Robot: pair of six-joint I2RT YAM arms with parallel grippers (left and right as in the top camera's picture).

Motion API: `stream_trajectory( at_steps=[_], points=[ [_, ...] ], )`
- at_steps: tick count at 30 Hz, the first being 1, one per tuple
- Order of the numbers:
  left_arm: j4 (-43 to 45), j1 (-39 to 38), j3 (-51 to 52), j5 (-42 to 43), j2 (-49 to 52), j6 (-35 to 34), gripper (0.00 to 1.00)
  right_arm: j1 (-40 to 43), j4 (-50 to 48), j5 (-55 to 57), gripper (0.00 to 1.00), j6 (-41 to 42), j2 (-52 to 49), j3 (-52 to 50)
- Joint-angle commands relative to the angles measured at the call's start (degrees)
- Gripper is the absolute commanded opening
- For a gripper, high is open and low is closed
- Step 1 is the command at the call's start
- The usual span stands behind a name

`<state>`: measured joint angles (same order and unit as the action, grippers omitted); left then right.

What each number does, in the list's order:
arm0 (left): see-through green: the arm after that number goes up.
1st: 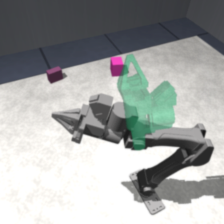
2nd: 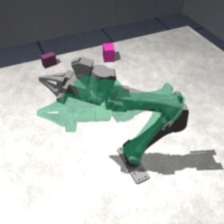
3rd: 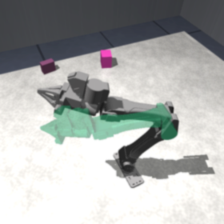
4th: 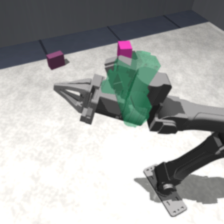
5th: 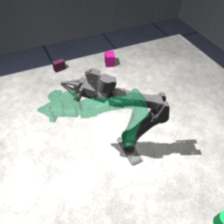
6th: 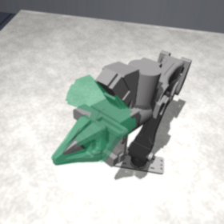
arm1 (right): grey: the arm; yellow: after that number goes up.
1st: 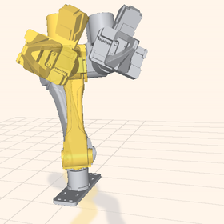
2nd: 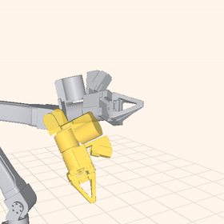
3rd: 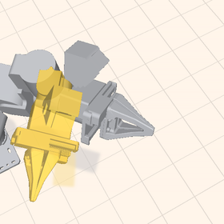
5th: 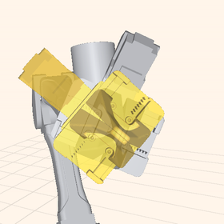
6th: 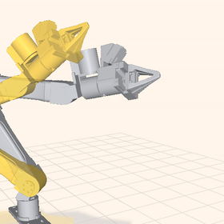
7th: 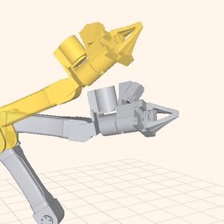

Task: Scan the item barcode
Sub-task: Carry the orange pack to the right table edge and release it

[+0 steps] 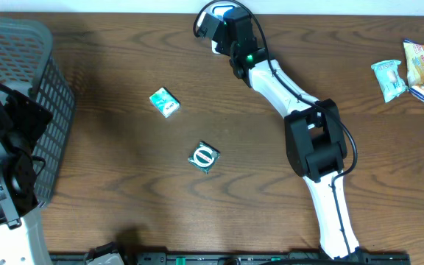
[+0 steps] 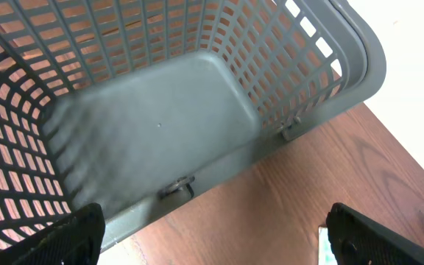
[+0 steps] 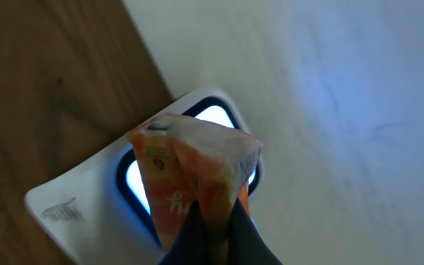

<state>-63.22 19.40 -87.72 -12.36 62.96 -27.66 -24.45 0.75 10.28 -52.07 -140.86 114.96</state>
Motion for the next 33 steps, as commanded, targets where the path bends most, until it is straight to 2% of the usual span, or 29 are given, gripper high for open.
stream_trajectory(
  at_steps=[1, 5, 9, 17, 20, 22, 23, 24, 25, 27, 29, 33],
  points=[
    [-0.22, 0.2, -0.09, -0.33, 0.02, -0.5, 0.95, 0.79, -0.57, 2.78, 0.01, -0.61, 1.92, 0.42],
    [-0.22, 0.2, -0.09, -0.33, 0.02, -0.5, 0.95, 3.32, 1.03, 3.08, 0.01, 2.84, 6.93, 0.42],
    [-0.22, 0.2, -0.09, -0.33, 0.02, -0.5, 0.95, 6.36, 6.73, 3.1, 0.01, 2.78, 11.3, 0.42],
    [-0.22, 0.2, -0.09, -0.33, 0.02, -0.48, 0.95, 17.64, 24.68, 6.27, 0.01, 11.23, 12.81, 0.39],
    [-0.22, 0.2, -0.09, -0.33, 0.02, -0.5, 0.95, 23.43, 33.11, 6.29, 0.01, 17.42, 12.59, 0.37],
    [-0.22, 0.2, -0.09, -0.33, 0.02, -0.5, 0.95, 28.02, 36.87, 6.25, 0.23, 23.71, 12.57, 0.28],
    [-0.22, 0.2, -0.09, -0.33, 0.02, -0.48, 0.95, 29.97, 37.81, 6.16, 0.54, 26.99, 12.57, 0.26],
    [-0.22, 0.2, -0.09, -0.33, 0.02, -0.48, 0.95, 31.52, 38.49, 6.05, 0.76, 29.42, 12.57, 0.26],
    [-0.22, 0.2, -0.09, -0.33, 0.02, -0.5, 0.95, 32.94, 39.1, 6.08, 0.8, 32.28, 12.57, 0.26],
    [-0.22, 0.2, -0.09, -0.33, 0.02, -0.48, 0.95, 35.45, 40.72, 4.35, 0.98, 38.16, 12.59, 0.26],
    [-0.22, 0.2, -0.09, -0.33, 0.02, -0.5, 0.95, 36.63, 42.07, -1.11, 0.99, 39.93, 12.59, 0.26],
    [-0.22, 0.2, -0.09, -0.33, 0.02, -0.48, 0.95, 37.09, 44.76, -24.92, 0.99, 40.92, 12.59, 0.26]
  ],
)
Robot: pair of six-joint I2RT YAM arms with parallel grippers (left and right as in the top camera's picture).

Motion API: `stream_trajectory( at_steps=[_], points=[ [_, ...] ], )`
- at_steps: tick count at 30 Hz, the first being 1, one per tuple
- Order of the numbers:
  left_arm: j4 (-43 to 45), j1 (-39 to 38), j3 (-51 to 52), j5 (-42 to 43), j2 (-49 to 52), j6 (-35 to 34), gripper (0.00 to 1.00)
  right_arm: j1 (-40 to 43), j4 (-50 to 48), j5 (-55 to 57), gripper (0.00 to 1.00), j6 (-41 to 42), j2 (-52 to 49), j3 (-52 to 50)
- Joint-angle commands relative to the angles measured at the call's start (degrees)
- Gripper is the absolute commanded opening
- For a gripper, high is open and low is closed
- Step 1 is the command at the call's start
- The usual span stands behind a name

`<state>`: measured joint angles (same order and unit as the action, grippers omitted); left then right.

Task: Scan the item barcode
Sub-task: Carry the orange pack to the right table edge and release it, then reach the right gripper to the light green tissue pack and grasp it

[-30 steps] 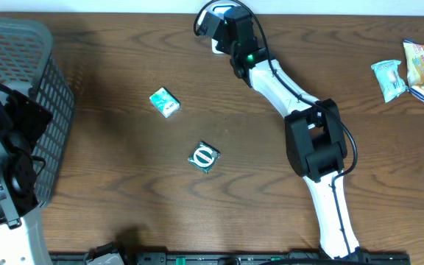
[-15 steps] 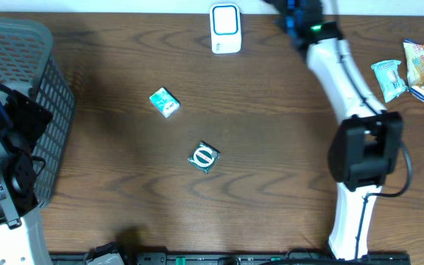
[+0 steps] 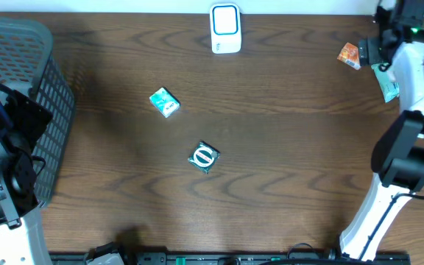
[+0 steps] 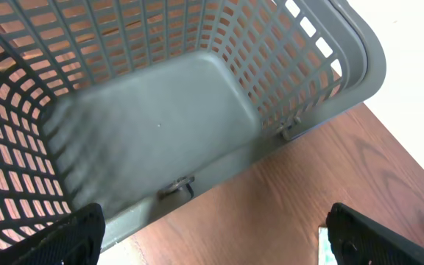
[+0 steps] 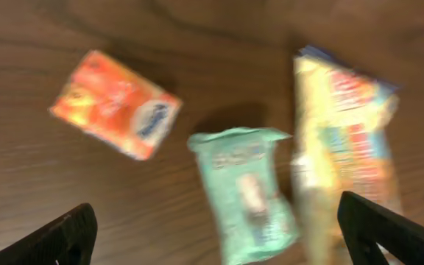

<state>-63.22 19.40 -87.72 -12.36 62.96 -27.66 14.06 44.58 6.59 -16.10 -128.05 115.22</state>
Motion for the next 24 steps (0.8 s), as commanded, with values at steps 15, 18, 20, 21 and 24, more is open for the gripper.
stream_trajectory(
  at_steps=[15, 18, 20, 21, 24],
  points=[
    [-0.22, 0.2, -0.09, -0.33, 0.02, -0.48, 0.95, -20.61, -1.62, -54.8, 0.99, 14.82, -0.24, 0.0],
    [-0.22, 0.2, -0.09, -0.33, 0.02, -0.5, 0.95, -28.33, -4.17, -50.23, 0.99, 15.52, -0.35, 0.0],
    [-0.22, 0.2, -0.09, -0.33, 0.02, -0.48, 0.95, -32.59, -5.44, -43.36, 0.99, 17.27, -0.52, 0.0],
    [-0.22, 0.2, -0.09, -0.33, 0.02, -0.5, 0.95, -34.73, -5.95, -38.99, 0.99, 18.27, -0.57, 0.0],
    [-0.22, 0.2, -0.09, -0.33, 0.02, -0.5, 0.95, -42.07, -7.91, -25.86, 0.99, 20.83, -1.57, 0.0]
  ],
)
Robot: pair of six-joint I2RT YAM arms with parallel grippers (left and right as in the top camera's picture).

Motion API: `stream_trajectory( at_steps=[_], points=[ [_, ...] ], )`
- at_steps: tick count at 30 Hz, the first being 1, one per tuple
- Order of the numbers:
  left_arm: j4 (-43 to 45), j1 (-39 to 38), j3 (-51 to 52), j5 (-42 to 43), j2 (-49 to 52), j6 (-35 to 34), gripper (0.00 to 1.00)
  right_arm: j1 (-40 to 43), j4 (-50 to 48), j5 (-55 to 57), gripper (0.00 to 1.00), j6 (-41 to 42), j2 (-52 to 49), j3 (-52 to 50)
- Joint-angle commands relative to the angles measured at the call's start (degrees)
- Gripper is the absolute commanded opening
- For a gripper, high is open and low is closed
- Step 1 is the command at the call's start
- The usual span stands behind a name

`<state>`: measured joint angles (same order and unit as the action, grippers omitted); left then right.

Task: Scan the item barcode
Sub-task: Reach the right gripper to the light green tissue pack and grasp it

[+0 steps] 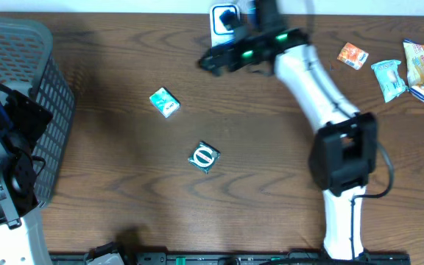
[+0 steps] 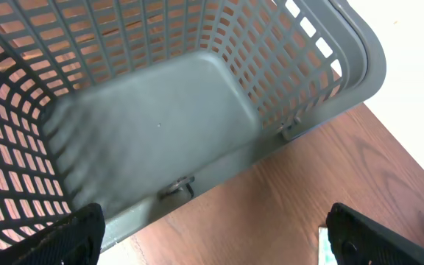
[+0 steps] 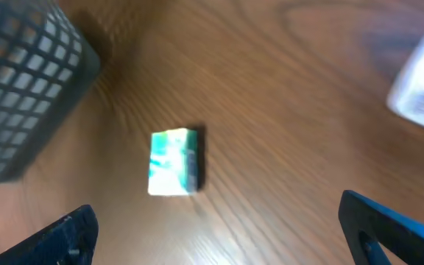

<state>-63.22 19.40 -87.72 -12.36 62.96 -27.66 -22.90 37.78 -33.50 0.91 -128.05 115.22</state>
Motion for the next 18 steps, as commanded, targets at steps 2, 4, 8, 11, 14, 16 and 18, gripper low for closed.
stream_trajectory(
  at_steps=[2, 4, 8, 11, 14, 16, 18],
  points=[
    [-0.22, 0.2, -0.09, -0.33, 0.02, -0.5, 0.95, -8.0, -2.21, 15.41, 0.99, 3.78, -2.4, 0.0],
    [-0.22, 0.2, -0.09, -0.33, 0.02, -0.48, 0.95, -11.76, -3.69, 16.37, 0.97, 3.74, -3.52, 0.0],
    [-0.22, 0.2, -0.09, -0.33, 0.02, -0.5, 0.95, -17.44, -5.29, 26.97, 0.87, 2.19, -6.32, -0.02],
    [-0.22, 0.2, -0.09, -0.33, 0.02, -0.48, 0.95, -21.64, -5.57, 34.32, 0.85, -5.4, -8.61, -0.02],
    [-0.22, 0.2, -0.09, -0.33, 0.02, -0.48, 0.95, -23.96, -6.03, 36.87, 0.81, -9.64, -9.6, -0.02],
    [-0.22, 0.2, -0.09, -0.33, 0.02, -0.5, 0.95, -25.42, -6.71, 40.28, 0.78, -10.43, -10.29, -0.02],
    [-0.22, 0.2, -0.09, -0.33, 0.02, -0.48, 0.95, -26.69, -7.61, 44.52, 0.75, -10.43, -11.21, -0.02]
  ],
)
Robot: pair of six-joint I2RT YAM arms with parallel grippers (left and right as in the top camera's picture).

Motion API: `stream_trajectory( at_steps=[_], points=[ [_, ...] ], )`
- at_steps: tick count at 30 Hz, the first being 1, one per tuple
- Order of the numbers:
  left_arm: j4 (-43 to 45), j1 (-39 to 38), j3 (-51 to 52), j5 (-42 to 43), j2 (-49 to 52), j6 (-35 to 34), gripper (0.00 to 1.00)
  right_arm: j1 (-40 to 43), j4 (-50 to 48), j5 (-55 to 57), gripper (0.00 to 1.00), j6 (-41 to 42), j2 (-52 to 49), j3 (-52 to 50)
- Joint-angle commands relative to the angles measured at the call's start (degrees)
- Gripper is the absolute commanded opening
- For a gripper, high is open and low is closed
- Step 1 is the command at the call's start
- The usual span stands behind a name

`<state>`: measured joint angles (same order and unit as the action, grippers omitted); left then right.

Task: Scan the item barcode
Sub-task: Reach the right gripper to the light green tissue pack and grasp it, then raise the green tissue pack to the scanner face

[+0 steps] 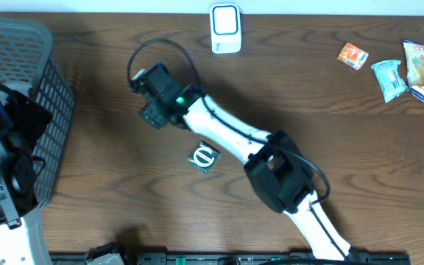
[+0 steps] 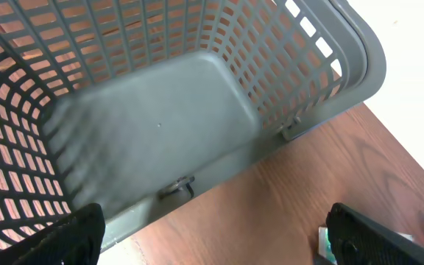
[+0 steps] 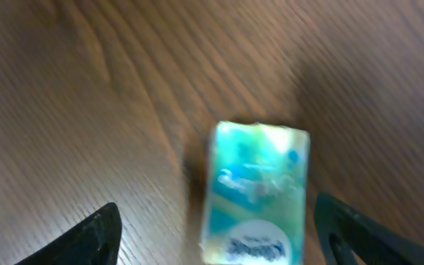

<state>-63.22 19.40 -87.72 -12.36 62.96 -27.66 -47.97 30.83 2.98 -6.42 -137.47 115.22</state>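
A teal and white tissue pack (image 3: 256, 193) lies flat on the wooden table. My right gripper (image 3: 216, 213) is open just above it, with one finger (image 3: 87, 237) to its left and the other finger (image 3: 366, 232) to its right. In the overhead view the right wrist (image 1: 155, 99) covers the pack. The white barcode scanner (image 1: 225, 28) stands at the table's far edge. My left gripper (image 2: 212, 239) is open and holds nothing, by the basket.
A grey mesh basket (image 1: 44, 88) stands at the left edge, seen from inside as the basket (image 2: 160, 118). A green packet with a round logo (image 1: 203, 157) lies mid-table. An orange packet (image 1: 352, 55), a pale green packet (image 1: 386, 79) and a yellow snack bag (image 1: 422, 68) lie at the far right.
My right arm has moved from beside the scanner leftwards and down to the tissue pack. The pack now fills the wrist view between the open fingers. The left arm has not moved.
My right gripper first held the orange packet up to the scanner. Then the orange packet lay at the far right beside the other snacks, with the gripper open above it. Then the arm was back near the scanner, and now it is over the tissue pack.
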Motion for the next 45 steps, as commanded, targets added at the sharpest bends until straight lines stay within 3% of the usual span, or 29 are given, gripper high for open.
stream_trajectory(
  at_steps=[1, 8, 12, 14, 15, 21, 24, 31, 35, 40, 45],
  points=[
    [-0.22, 0.2, -0.11, -0.33, 0.02, -0.48, 0.95, -2.12, -1.11, 9.92, 0.73, -3.13, -2.4, -0.02],
    [-0.22, 0.2, -0.09, -0.33, 0.02, -0.5, 0.95, -2.05, -0.81, 13.05, 0.63, -3.1, -5.92, -0.04],
    [-0.22, 0.2, -0.09, -0.33, 0.02, -0.5, 0.95, -1.29, 0.22, 12.94, 0.29, -3.06, -6.08, -0.04],
    [-0.22, 0.2, -0.09, -0.33, 0.02, -0.48, 0.95, -1.29, 0.96, 12.96, 0.06, -3.06, -5.99, -0.04],
    [-0.22, 0.2, -0.09, -0.33, 0.02, -0.48, 0.95, -1.29, 1.81, 12.98, 0.01, -2.99, -5.75, 0.02],
    [-0.22, 0.2, -0.09, -0.33, 0.02, -0.48, 0.95, -0.11, 7.39, 12.59, 0.01, 2.78, -1.27, 0.24],
    [-0.22, 0.2, -0.09, -0.33, 0.02, -0.5, 0.95, 2.08, 10.95, 5.2, 0.01, 2.97, 2.23, 0.24],
    [-0.22, 0.2, -0.09, -0.33, 0.02, -0.48, 0.95, 15.3, 21.33, -40.41, 0.01, 2.93, 6.21, 0.2],
    [-0.22, 0.2, -0.09, -0.33, 0.02, -0.5, 0.95, 23.54, 28.24, -55.17, 0.01, 1.44, 5.2, -0.66],
    [-0.22, 0.2, -0.09, -0.33, 0.02, -0.5, 0.95, 29.35, 31.56, -60.37, 0.01, -1.62, 4.7, -6.25],
    [-0.22, 0.2, -0.09, -0.33, 0.02, -0.48, 0.95, 33.14, 28.15, -58.55, 0.01, -1.25, 4.7, -16.11]
  ],
)
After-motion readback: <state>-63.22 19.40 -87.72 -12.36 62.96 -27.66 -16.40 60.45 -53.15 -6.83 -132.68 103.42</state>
